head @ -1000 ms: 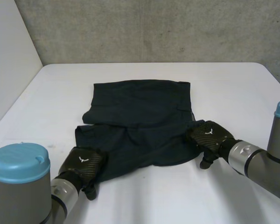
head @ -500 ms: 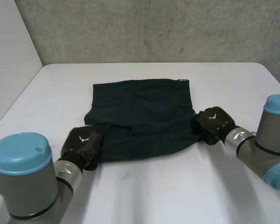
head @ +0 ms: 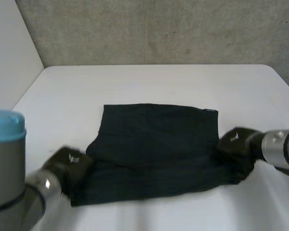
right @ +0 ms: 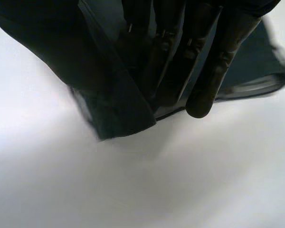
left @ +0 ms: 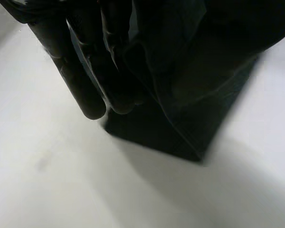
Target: Fold the shorts.
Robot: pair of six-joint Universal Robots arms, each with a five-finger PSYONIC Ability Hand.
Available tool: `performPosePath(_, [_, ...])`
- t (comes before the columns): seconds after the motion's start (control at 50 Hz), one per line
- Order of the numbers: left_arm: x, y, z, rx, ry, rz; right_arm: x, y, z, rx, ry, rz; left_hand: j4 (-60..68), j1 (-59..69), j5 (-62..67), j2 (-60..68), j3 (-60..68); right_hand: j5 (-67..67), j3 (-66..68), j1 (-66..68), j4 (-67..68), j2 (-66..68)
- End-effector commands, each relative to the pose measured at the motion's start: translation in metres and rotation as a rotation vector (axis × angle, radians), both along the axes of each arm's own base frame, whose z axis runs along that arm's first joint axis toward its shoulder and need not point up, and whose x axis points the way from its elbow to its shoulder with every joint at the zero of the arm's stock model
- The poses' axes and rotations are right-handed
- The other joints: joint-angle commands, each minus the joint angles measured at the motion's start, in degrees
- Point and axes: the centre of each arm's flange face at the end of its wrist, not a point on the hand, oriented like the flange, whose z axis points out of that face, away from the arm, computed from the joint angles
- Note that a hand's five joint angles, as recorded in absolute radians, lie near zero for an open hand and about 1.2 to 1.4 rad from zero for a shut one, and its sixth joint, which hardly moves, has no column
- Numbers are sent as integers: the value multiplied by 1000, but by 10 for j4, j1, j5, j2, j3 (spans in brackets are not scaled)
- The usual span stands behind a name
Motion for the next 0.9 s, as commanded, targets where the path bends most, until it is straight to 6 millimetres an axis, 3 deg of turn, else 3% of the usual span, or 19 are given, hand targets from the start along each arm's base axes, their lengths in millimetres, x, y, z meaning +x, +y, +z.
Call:
performPosePath(0.02, [-35,-78,19,-274,144,22,34,-42,-5,-130,-126,-32,110,152,135,115,118,149,125,252,119,124])
performPosePath(0.08, [-51,-113,21,-366,190,31,45,-60,-9,-204,-151,-49,110,152,135,115,118,149,125,252,119,124])
performPosePath(0.2, [-77,-172,0,-433,209,65,57,-109,-20,-439,-178,-121,110,152,135,115,118,149,125,252,119,124])
performPosePath(0.4, [-101,-227,-39,-506,231,91,80,-157,-70,-651,-227,-98,110,152,135,115,118,149,125,252,119,124])
performPosePath(0.42, [-103,-231,-43,-516,237,89,83,-159,-74,-674,-231,-87,-76,-35,-51,-71,-68,-87,-111,17,-117,-112])
performPosePath(0.46, [-106,-233,-45,-526,245,89,87,-161,-73,-708,-243,-85,-457,-416,-433,-453,-449,-551,-575,-448,-581,-576])
performPosePath(0.48, [-105,-235,-44,-531,247,95,88,-163,-72,-727,-250,-86,-590,-548,-565,-585,-582,-551,-575,-448,-581,-576])
performPosePath(0.56, [-111,-228,-46,-522,258,85,90,-162,-52,-758,-323,-117,-590,-548,-565,-585,-582,-551,-575,-448,-581,-576])
performPosePath(0.62, [-108,-220,-43,-503,248,90,80,-153,-20,-732,-430,-190,-590,-548,-565,-585,-582,-551,-575,-448,-581,-576])
performPosePath(0.66, [-104,-210,-31,-497,245,91,73,-136,1,-669,-520,-234,-590,-548,-565,-585,-582,-551,-575,-448,-581,-576])
performPosePath(0.72, [-98,-197,-26,-470,239,90,65,-112,8,-545,-567,-274,-587,-546,-563,-583,-579,-551,-575,-448,-581,-576])
performPosePath(0.8, [-84,-170,-18,-420,235,91,55,-80,-4,-333,-552,-306,-590,-548,-565,-585,-582,-507,-531,-403,-537,-532])
performPosePath(0.9, [-72,-147,-19,-364,237,94,34,-63,-33,-143,-497,-375,-590,-548,-565,-585,-582,-464,-489,-361,-494,-489])
